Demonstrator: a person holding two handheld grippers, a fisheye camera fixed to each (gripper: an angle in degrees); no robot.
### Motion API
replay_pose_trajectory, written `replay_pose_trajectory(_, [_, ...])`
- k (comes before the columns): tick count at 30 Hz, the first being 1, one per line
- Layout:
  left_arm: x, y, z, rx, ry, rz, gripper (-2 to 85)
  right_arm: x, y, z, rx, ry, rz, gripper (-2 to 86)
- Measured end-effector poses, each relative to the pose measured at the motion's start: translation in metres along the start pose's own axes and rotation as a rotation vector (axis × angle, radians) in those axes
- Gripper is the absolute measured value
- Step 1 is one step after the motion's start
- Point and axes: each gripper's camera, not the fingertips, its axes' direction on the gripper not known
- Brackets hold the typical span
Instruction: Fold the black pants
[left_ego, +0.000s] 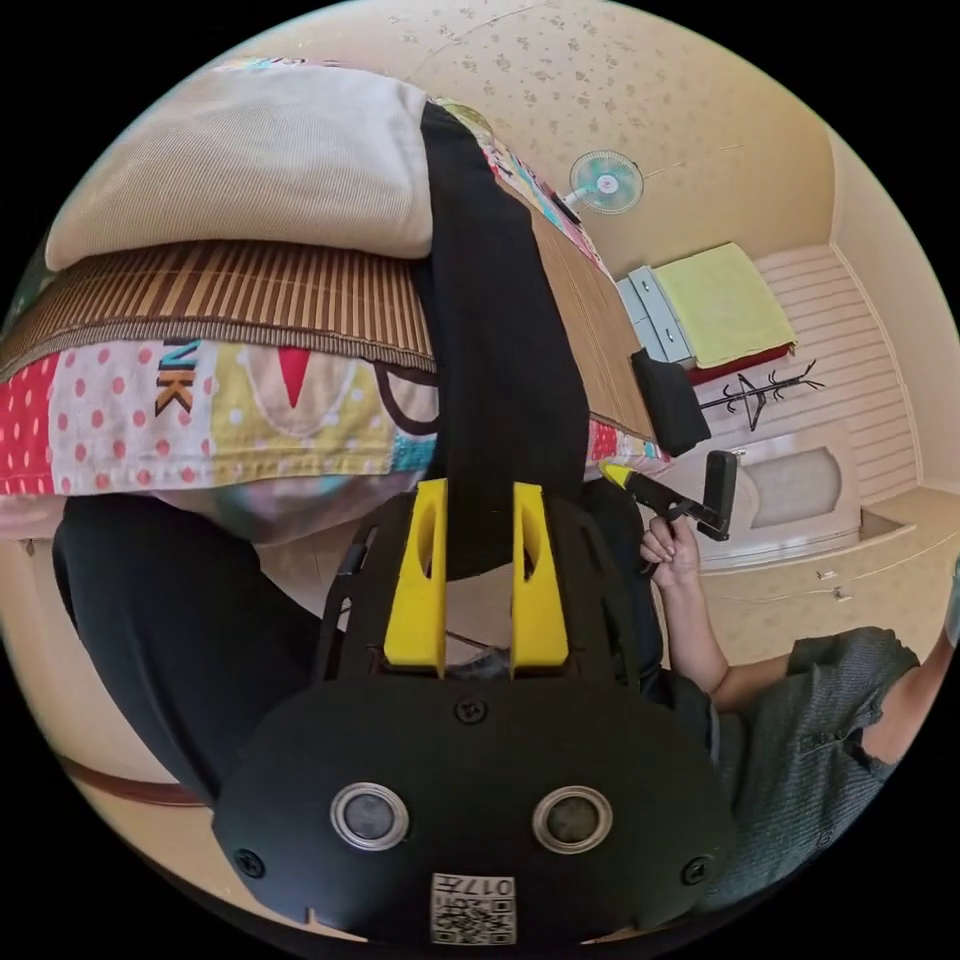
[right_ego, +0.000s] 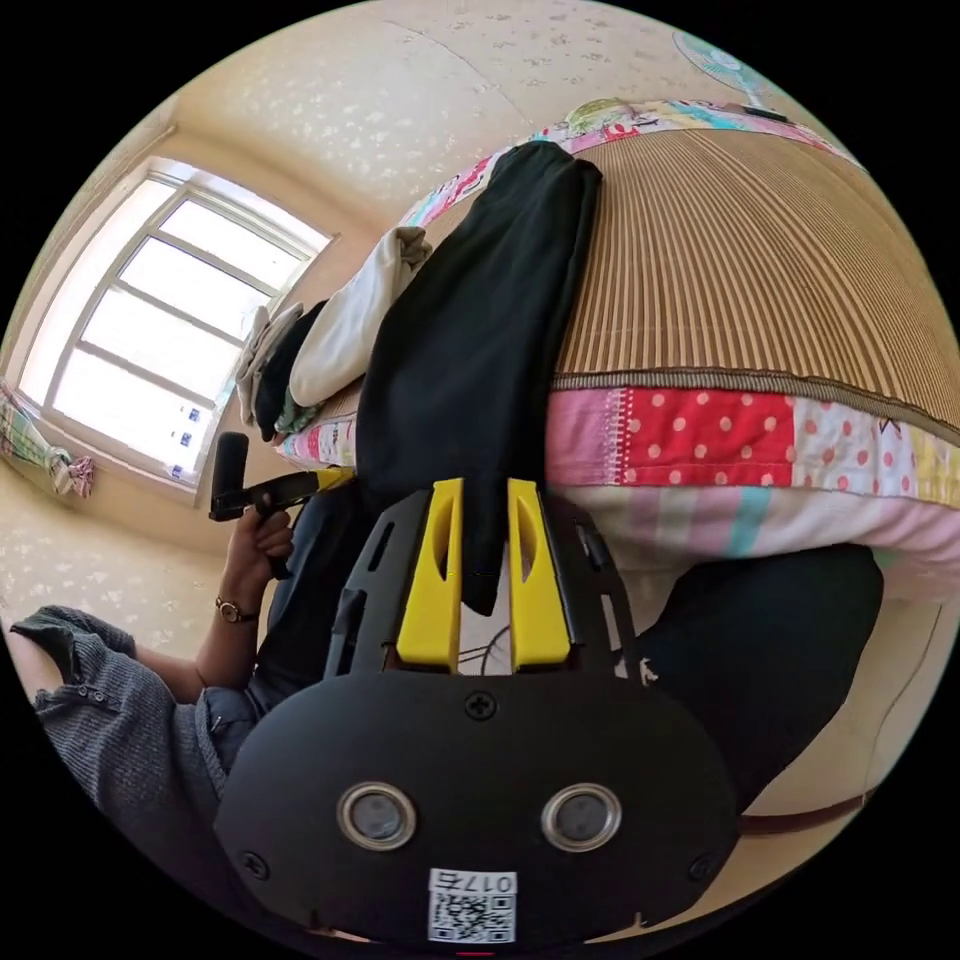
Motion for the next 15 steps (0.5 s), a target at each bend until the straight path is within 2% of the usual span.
replay_pose_trajectory(2, [0.000,-0.016,0.003,0.016,-0.044,-0.002,11.9,0.006,-0.012,-0.002,0.019,0.032,0.019,9.7])
replay_pose_trajectory(5, [-0.002,-0.039,0.023,-0.020,-0.086,-0.006,11.6,0.014,-0.035,0.015,-0.055,0.065,0.033,10.2])
replay_pose_trajectory(8, [0.003,-0.047,0.033,-0.041,-0.164,-0.025,6.4,0.011,-0.040,0.022,-0.082,0.130,0.013,5.8])
replay_pose_trajectory(9, [0.006,-0.046,0.034,-0.048,-0.161,-0.002,4.9,0.008,-0.038,0.019,-0.107,0.098,-0.020,3.8])
replay_pose_trajectory(13, [0.032,-0.015,0.023,-0.046,0.004,0.168,2.8,0.004,-0.011,0.001,-0.169,0.269,-0.033,1.7])
replay_pose_trajectory(15, [0.036,0.000,0.027,-0.097,0.053,0.164,2.9,0.009,0.012,-0.010,-0.230,0.367,0.002,1.4])
